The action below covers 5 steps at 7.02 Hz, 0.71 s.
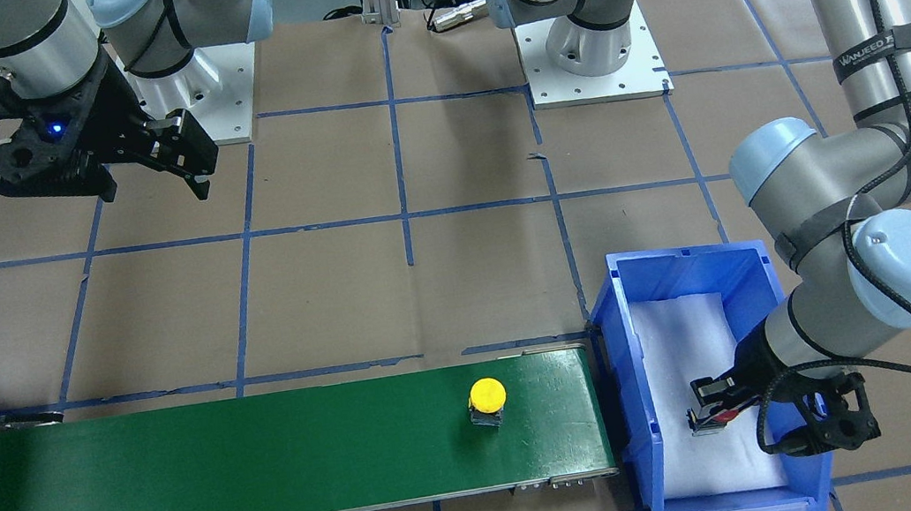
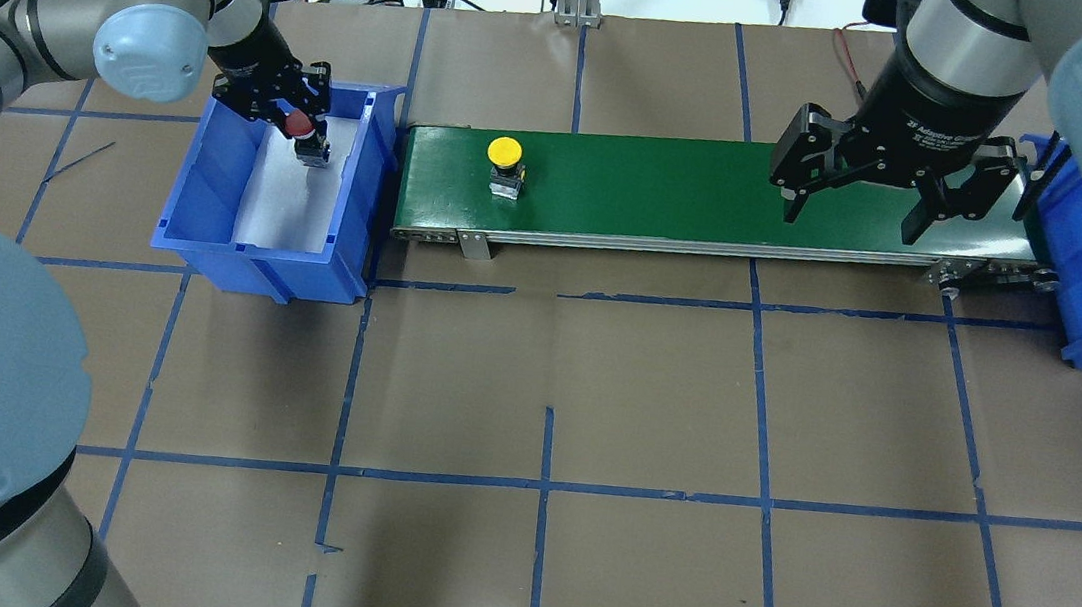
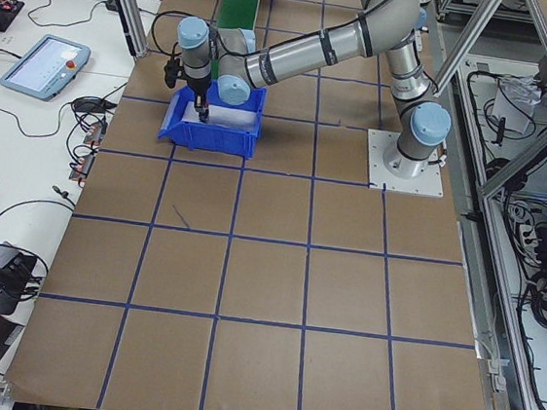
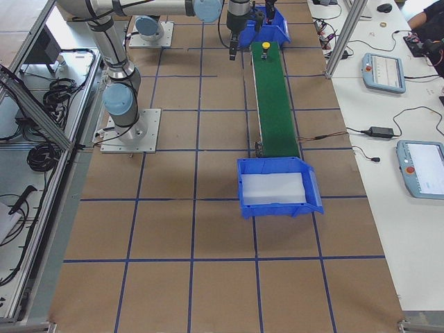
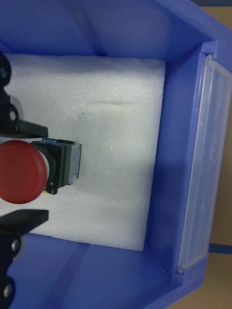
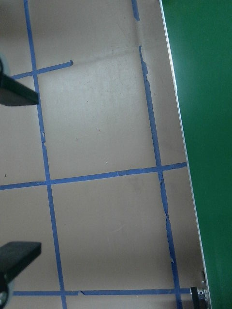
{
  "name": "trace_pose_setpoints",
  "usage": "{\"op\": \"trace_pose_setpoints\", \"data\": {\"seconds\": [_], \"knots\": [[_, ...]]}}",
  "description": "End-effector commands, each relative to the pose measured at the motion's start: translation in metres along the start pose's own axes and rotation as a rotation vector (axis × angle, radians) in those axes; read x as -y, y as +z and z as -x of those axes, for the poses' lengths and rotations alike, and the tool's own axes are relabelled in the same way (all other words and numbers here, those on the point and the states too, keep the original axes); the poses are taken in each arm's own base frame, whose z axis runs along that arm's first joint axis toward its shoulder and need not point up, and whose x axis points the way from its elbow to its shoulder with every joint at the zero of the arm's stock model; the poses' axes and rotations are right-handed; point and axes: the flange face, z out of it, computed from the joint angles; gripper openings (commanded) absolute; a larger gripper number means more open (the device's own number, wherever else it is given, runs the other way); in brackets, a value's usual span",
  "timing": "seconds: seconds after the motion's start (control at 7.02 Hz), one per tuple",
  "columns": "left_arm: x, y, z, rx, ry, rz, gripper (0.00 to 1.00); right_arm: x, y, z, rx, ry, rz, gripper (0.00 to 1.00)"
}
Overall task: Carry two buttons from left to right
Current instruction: 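Grasp the red-capped button in the bin with the left gripper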
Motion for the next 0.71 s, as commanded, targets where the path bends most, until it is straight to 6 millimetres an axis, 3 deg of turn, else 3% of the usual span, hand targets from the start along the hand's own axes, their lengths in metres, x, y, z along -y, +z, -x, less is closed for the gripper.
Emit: {"op": "trace_pose_setpoints", "data": {"seconds": [0.0, 0.28, 0.43, 0.57], "knots": [[-0.012, -0.044, -0.007, -0.006, -0.057, -0.009, 0.35, 0.000, 0.001, -0.001, -0.001, 0.000, 0.003, 1.00], [-0.037, -0.093, -0.024, -0.006, -0.050, -0.003, 0.35, 0.000, 0.000, 0.000, -0.002, -0.002, 0.002, 1.00], [-0.052, -0.110, -0.056, -0.032, -0.031, -0.011, 0.35, 0.000, 0.001, 0.000, -0.002, -0.002, 0.003, 1.00], [-0.052, -0.117, -0.084, -0.060, -0.079, -0.030, 0.34, 0.000, 0.001, -0.001, -0.002, 0.000, 0.003, 1.00]]}}
